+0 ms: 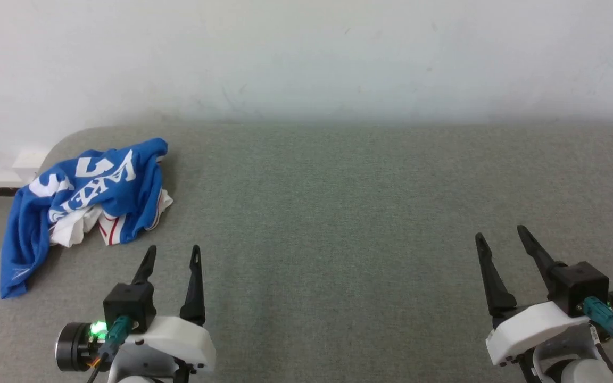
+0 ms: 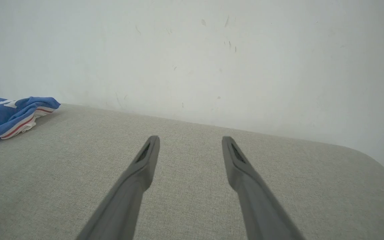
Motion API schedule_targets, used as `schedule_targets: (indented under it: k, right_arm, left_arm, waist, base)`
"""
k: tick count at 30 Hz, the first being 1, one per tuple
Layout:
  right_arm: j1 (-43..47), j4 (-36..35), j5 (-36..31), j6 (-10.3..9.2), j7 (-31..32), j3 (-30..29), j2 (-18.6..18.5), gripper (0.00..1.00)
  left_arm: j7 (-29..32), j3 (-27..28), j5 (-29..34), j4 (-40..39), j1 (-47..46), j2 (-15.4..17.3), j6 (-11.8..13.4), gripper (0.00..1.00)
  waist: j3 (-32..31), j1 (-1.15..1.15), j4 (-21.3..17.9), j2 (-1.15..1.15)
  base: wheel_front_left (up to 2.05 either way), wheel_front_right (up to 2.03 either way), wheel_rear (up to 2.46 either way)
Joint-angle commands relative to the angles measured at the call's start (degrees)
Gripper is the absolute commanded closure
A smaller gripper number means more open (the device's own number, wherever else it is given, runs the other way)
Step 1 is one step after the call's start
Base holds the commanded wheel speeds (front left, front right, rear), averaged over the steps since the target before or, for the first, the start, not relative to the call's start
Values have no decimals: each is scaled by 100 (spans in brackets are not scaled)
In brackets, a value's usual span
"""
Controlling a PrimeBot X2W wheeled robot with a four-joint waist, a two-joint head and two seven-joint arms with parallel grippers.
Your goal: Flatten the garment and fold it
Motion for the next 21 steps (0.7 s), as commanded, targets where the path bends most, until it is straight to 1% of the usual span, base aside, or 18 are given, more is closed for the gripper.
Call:
schedule_targets:
  k: [1, 9, 21]
  right_arm:
    - [56, -25, 38, -3, -67, 0, 7, 0]
    - [93, -12, 100, -3, -163, 9, 9, 0]
    - [132, -7, 168, -5, -306, 14, 12, 0]
  left_arm:
    - [-73, -8, -42, 6, 45, -6, 58, 0]
    - [-169, -24, -66, -12, 109, -8, 105, 0]
    - [-312, -93, -66, -27, 154, -11, 140, 0]
  waist:
    - [-17, 0, 76, 0]
    - [-53, 0, 335, 0]
    - [-99, 0, 826, 0]
  base:
    - [0, 0, 0]
    - [0, 0, 0]
    - [0, 0, 0]
